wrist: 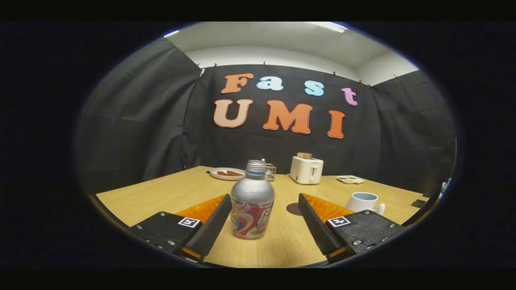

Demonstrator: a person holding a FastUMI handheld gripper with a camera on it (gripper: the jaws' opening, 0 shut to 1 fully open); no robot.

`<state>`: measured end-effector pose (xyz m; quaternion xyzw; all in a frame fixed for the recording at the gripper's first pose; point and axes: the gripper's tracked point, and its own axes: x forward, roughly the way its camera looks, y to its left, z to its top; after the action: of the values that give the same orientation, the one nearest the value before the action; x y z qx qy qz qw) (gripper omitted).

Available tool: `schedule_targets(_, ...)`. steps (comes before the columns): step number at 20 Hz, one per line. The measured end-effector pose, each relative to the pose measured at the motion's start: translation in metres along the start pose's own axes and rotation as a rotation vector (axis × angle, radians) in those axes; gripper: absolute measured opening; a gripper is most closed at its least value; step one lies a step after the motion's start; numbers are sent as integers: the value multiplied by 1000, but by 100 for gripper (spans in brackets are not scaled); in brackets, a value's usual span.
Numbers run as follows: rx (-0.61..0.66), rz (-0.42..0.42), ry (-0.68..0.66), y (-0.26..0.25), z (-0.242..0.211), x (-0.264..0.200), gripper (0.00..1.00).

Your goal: Take the bottle from table, then pour the juice into the cup, finally place the bottle on the coaster

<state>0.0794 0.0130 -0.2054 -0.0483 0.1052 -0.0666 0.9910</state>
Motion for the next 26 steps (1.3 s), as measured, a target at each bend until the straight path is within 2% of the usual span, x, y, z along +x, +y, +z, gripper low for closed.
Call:
schedule_targets(7, 32, 76, 66, 21, -24, 24, 98)
schedule_targets(17, -9, 100, 170, 28, -53, 35, 95)
schedule_targets(19, 9, 111, 166, 31, -54, 32, 92)
schedule_targets(21, 36, 119, 160, 32, -54, 34, 82)
schedule_targets(26, 95, 117, 131, 21, -31, 33, 77)
